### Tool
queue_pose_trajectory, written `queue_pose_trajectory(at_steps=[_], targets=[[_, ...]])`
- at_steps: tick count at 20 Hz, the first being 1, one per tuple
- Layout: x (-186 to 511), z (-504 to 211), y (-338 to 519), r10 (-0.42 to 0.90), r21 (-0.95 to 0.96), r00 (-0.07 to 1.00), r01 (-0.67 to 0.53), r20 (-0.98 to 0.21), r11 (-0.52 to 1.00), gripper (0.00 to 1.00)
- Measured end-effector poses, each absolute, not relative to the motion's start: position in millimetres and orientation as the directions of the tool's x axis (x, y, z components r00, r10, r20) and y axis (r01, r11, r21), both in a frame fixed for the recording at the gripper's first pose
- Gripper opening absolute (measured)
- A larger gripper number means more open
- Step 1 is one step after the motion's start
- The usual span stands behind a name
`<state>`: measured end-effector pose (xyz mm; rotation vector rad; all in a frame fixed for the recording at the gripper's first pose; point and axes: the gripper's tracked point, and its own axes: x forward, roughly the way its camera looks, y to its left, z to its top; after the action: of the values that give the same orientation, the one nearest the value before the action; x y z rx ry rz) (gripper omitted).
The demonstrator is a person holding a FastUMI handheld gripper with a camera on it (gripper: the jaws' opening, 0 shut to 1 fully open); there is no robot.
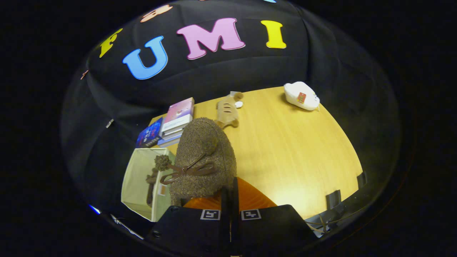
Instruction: Open the storage box then place both shoes into the box .Put the left shoe in first, then the right shoe, with the right side of both shoes facing outward in a uniform manner.
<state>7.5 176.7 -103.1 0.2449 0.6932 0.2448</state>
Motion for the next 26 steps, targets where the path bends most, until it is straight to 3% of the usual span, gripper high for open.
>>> queue_pose_trajectory(at_steps=[6, 14, 22, 26], targets=[[1.3, -75.7, 283.2, 0.452, 0.388, 0.676, -0.257, -0.582, 0.885, 0.06], [-4.6, -106.9, 380.6, 0.524, 0.454, 0.572, -0.275, -0.631, 0.847, 0.06], [1.5, -157.4, 399.5, 0.423, 0.352, 0.562, -0.236, -0.711, 0.906, 0.09], [-14.3, -171.2, 399.2, 0.426, 0.345, 0.534, -0.251, -0.730, 0.905, 0.23]])
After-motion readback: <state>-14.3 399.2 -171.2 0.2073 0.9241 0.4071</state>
